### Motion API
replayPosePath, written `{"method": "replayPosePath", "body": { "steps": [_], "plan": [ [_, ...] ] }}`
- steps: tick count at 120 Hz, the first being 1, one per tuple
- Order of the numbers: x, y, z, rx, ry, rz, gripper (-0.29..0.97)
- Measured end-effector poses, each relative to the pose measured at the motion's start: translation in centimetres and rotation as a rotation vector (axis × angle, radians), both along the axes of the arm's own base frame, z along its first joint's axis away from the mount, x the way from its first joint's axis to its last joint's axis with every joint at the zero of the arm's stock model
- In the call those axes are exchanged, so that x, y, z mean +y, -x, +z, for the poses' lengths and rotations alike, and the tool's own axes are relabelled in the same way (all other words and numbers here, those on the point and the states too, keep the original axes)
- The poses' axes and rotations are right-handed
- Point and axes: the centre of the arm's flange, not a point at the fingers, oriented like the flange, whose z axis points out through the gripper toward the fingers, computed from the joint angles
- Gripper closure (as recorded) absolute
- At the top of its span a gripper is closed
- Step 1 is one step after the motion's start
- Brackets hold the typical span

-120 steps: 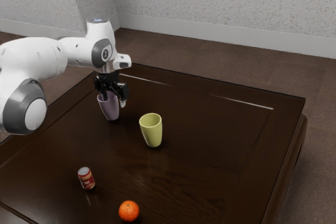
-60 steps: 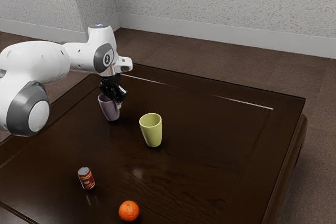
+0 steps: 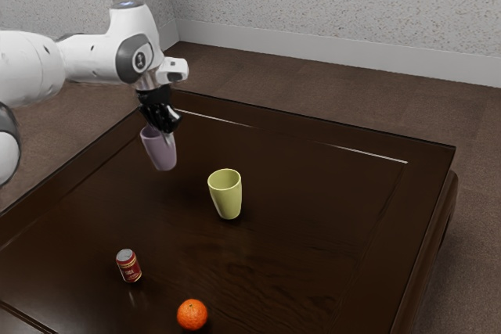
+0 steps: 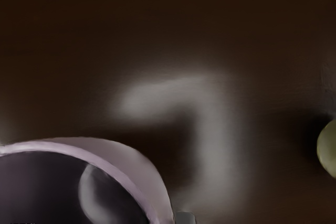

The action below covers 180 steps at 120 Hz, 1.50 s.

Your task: Place the left cup onto the right cup

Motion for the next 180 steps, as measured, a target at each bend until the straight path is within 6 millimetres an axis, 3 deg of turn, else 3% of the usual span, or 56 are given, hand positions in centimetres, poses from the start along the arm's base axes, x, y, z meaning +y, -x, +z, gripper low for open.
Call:
{"method": "replayPosePath", "body": {
  "steps": [9,18,30,41,49,56,72,84,103,115,128,142,161,180],
  "plan": [
    [-4.3,2.1,5.5,-0.036,-0.012,-0.085,0.77],
    [-6.8,3.3,8.0,-0.037,-0.026,-0.139,0.78],
    [-9.0,4.0,9.4,-0.026,-0.034,-0.185,0.78],
    [-13.3,3.4,10.2,-0.03,-0.038,-0.256,0.78],
    [-16.3,2.5,9.5,-0.022,-0.047,-0.299,0.78],
    [-17.5,1.9,7.9,0.003,-0.052,-0.315,0.78],
    [-18.1,1.0,3.3,0.073,-0.06,-0.315,0.79],
    [-18.0,1.2,1.6,0.103,-0.06,-0.312,0.79],
    [-17.9,1.4,2.3,0.092,-0.062,-0.307,0.79],
    [-19.0,1.5,3.1,0.075,-0.063,-0.321,0.79],
    [-19.5,1.3,2.3,0.074,-0.058,-0.323,0.79],
    [-18.9,1.1,1.1,0.086,-0.026,-0.297,0.53],
    [-18.3,1.5,2.0,0.088,0.0,-0.281,0.25],
    [-16.9,6.8,9.5,0.04,0.052,-0.27,0.12]
  ]
}}
